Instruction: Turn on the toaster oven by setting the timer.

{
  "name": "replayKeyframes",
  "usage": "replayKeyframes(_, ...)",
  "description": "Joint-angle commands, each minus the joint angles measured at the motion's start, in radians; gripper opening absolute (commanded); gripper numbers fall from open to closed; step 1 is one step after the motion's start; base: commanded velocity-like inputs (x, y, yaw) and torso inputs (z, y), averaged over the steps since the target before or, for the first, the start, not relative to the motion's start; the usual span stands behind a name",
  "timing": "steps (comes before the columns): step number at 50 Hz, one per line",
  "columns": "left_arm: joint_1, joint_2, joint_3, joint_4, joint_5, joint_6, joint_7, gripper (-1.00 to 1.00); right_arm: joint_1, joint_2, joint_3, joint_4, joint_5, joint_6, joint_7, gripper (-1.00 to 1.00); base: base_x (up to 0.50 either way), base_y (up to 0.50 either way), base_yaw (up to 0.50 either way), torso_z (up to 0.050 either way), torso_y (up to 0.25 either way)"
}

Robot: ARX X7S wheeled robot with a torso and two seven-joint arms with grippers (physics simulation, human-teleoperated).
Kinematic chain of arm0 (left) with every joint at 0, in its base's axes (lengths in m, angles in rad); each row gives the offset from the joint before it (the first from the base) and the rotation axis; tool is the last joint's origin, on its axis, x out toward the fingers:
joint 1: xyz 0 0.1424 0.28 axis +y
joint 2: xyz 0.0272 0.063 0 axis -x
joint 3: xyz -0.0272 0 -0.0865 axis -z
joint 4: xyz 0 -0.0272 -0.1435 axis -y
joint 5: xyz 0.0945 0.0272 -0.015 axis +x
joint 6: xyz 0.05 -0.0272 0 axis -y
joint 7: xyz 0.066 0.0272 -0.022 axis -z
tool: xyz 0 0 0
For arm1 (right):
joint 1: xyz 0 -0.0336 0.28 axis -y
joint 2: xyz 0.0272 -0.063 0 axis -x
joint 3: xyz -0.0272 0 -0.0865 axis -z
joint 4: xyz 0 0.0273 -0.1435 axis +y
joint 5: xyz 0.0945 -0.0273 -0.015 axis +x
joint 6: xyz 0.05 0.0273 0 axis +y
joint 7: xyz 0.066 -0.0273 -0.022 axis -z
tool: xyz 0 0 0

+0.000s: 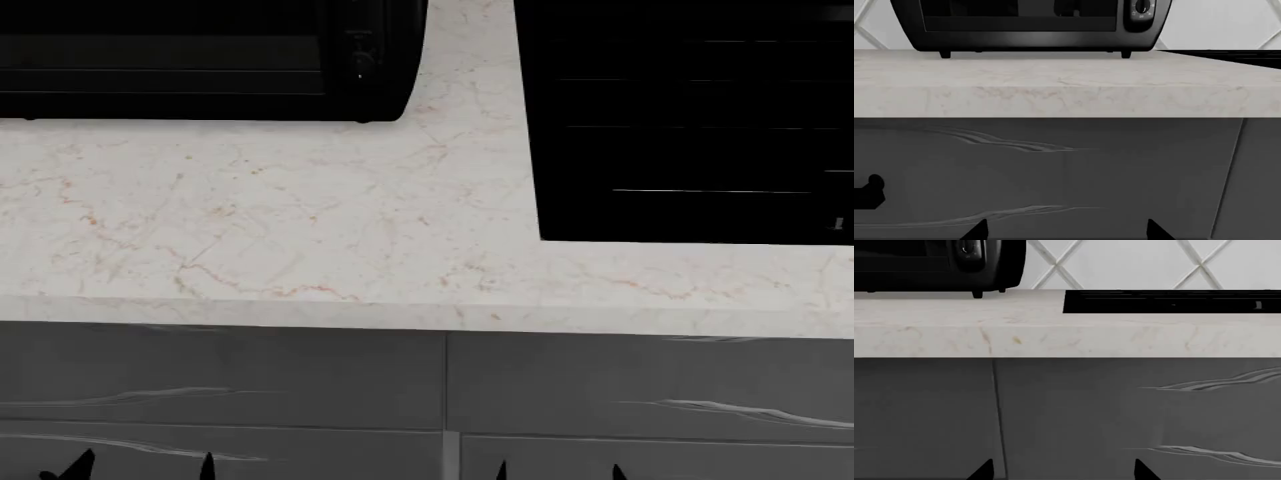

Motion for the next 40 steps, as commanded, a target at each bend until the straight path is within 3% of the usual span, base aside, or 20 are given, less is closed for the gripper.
replayKeyframes(1,-0.001,-0.017,0.021,-0.008,-0.017,0.008,-0.020,1.00,-0.001,0.017,-0.023,-0.003,0.000,0.001,0.023,1.00,0.00,0.00,0.00,0.000,0.000)
replayKeyframes(13,0.020,-0.054,0.067,0.065,-0.075,0.004,-0.019,1.00,0.008,0.048,-0.079,0.029,0.033,-0.015,0.059,1.00,0.00,0.00,0.00,0.000,0.000)
replayKeyframes(40,0.032,-0.095,0.106,0.109,-0.108,0.014,-0.066,1.00,0.011,0.082,-0.128,-0.009,0.067,0.017,0.106,1.00,0.00,0.00,0.00,0.050,0.000)
